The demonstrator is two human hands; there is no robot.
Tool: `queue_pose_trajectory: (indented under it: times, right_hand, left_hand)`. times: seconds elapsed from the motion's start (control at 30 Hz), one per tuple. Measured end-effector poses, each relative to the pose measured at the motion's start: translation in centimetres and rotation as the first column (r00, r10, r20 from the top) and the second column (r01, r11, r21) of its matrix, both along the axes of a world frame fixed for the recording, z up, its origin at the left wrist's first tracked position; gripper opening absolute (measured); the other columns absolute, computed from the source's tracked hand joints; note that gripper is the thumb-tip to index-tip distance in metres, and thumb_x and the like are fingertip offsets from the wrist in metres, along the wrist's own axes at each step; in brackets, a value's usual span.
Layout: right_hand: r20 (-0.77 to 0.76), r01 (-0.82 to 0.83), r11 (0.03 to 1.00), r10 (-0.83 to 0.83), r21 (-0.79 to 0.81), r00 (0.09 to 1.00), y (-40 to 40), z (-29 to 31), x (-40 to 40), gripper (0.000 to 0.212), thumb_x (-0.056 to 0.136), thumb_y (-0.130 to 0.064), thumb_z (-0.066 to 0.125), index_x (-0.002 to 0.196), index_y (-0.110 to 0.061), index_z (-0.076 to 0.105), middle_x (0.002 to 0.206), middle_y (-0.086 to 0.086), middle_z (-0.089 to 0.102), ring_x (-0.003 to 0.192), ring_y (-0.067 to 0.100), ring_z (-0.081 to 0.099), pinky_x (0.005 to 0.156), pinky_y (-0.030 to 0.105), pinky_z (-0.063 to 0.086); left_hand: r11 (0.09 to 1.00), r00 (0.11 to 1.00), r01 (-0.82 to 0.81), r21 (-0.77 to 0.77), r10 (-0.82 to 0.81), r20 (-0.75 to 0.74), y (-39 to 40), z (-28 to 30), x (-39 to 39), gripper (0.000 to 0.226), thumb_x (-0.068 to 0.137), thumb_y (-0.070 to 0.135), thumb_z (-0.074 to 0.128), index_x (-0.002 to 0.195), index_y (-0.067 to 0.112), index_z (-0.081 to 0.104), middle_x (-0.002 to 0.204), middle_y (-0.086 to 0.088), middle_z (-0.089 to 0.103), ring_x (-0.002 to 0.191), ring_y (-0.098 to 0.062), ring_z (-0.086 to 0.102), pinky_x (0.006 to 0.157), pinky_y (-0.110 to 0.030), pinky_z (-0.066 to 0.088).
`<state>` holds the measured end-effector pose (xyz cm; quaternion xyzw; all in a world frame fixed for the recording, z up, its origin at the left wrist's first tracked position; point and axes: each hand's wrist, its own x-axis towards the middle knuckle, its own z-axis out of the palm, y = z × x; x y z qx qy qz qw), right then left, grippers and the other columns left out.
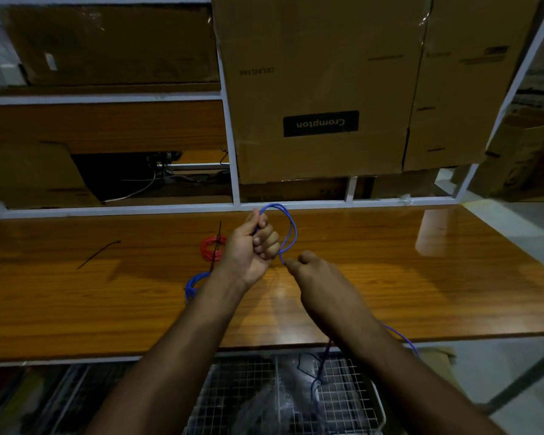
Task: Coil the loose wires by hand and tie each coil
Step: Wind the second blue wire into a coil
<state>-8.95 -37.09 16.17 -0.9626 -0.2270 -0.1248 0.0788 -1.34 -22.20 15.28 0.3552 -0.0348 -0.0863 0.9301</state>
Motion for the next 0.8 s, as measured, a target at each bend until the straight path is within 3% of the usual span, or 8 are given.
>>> queue_pose_trajectory:
  times: [0.1, 0.2, 0.27, 0.37, 0.47, 0.63, 0.7, 0.8]
  right_hand:
    - [0.065, -0.032, 0.993, 0.039, -0.113, 0.997, 0.4, 1.0, -0.6, 0.030, 0.093, -0.003, 0.039, 0.116, -0.014, 0.056, 0.110, 0.009, 0.059, 0.091, 0.036, 0.062, 0.059, 0.037, 0.036]
    - [0.185, -0.056, 0.976, 0.096, -0.209, 0.978, 0.3, 1.8, -0.6, 0.016, 0.088, -0.012, 0.054, 0.098, -0.019, 0.065, 0.089, 0.003, 0.068, 0.066, 0.030, 0.065, 0.043, 0.028, 0.019]
    - [0.277, -0.102, 0.981, 0.146, -0.166, 0.950, 0.0, 1.9, -0.1, 0.017, 0.083, -0.011, 0.064, 0.098, -0.019, 0.069, 0.076, 0.002, 0.067, 0.052, 0.027, 0.061, 0.040, 0.026, 0.027]
    - [0.334, -0.213, 0.973, 0.232, -0.093, 0.914, 0.0, 1.8, 1.0, 0.019, 0.091, -0.011, 0.063, 0.110, -0.014, 0.066, 0.080, 0.004, 0.066, 0.053, 0.024, 0.059, 0.042, 0.031, 0.044]
    - [0.382, -0.233, 0.972, 0.223, -0.021, 0.897, 0.2, 2.3, 1.6, 0.021, 0.090, -0.015, 0.070, 0.110, -0.013, 0.065, 0.076, 0.001, 0.064, 0.051, 0.018, 0.056, 0.042, 0.030, 0.044]
    - [0.168, -0.301, 0.907, 0.261, 0.295, 0.951, 0.4, 4.1, 1.7, 0.020, 0.079, -0.018, 0.081, 0.091, -0.022, 0.065, 0.075, -0.007, 0.065, 0.067, 0.004, 0.059, 0.058, 0.011, 0.037]
    - [0.066, -0.261, 0.905, 0.254, 0.335, 0.965, 0.5, 4.1, 1.9, 0.024, 0.082, -0.020, 0.078, 0.080, -0.030, 0.057, 0.072, -0.013, 0.059, 0.065, -0.002, 0.056, 0.058, 0.009, 0.038]
    - [-0.033, -0.212, 0.938, 0.230, 0.275, 0.973, 0.0, 3.6, 2.3, 0.019, 0.084, -0.022, 0.076, 0.076, -0.026, 0.060, 0.073, -0.013, 0.063, 0.066, -0.006, 0.056, 0.060, 0.011, 0.040]
  left_hand:
    - [1.000, 1.000, -0.005, 0.017, 0.005, 0.023, -0.2, -0.2, -0.1, 0.034, 0.102, 0.031, 0.036, 0.074, 0.014, 0.044, 0.045, 0.005, 0.029, 0.038, -0.007, 0.023, 0.041, -0.022, 0.018]
    - [0.996, 0.999, -0.044, 0.082, 0.042, 0.032, -0.1, -0.3, -0.3, 0.034, 0.103, 0.032, 0.036, 0.075, 0.014, 0.045, 0.046, 0.004, 0.031, 0.038, -0.008, 0.026, 0.039, -0.021, 0.022]
    - [0.979, 0.995, -0.090, 0.184, 0.083, 0.048, -0.2, -0.2, -0.7, 0.035, 0.105, 0.032, 0.034, 0.078, 0.014, 0.047, 0.049, 0.002, 0.037, 0.042, -0.009, 0.031, 0.042, -0.021, 0.028]
    - [0.914, 0.986, -0.161, 0.372, 0.133, 0.100, -0.5, 0.2, -1.2, 0.037, 0.107, 0.032, 0.032, 0.080, 0.014, 0.050, 0.056, 0.000, 0.045, 0.052, -0.011, 0.037, 0.054, -0.025, 0.031]
    - [0.815, 0.963, -0.255, 0.521, 0.164, 0.215, -1.0, 0.7, -1.7, 0.035, 0.108, 0.028, 0.030, 0.083, 0.014, 0.050, 0.065, -0.001, 0.046, 0.057, -0.011, 0.042, 0.055, -0.025, 0.035]
    - [0.820, 0.957, -0.289, 0.494, 0.231, 0.177, -1.8, 0.3, -2.4, 0.026, 0.107, 0.025, 0.035, 0.092, 0.020, 0.056, 0.090, -0.007, 0.063, 0.085, -0.016, 0.064, 0.078, -0.035, 0.053]
    - [0.869, 0.957, -0.288, 0.402, 0.254, 0.136, -1.4, 0.2, -1.9, 0.030, 0.107, 0.029, 0.036, 0.089, 0.014, 0.055, 0.079, -0.010, 0.058, 0.075, -0.023, 0.058, 0.068, -0.038, 0.049]
    - [0.920, 0.956, -0.292, 0.263, 0.284, 0.070, -0.5, 0.4, -1.4, 0.033, 0.107, 0.029, 0.034, 0.081, 0.013, 0.049, 0.058, -0.001, 0.051, 0.055, -0.014, 0.047, 0.053, -0.026, 0.040]
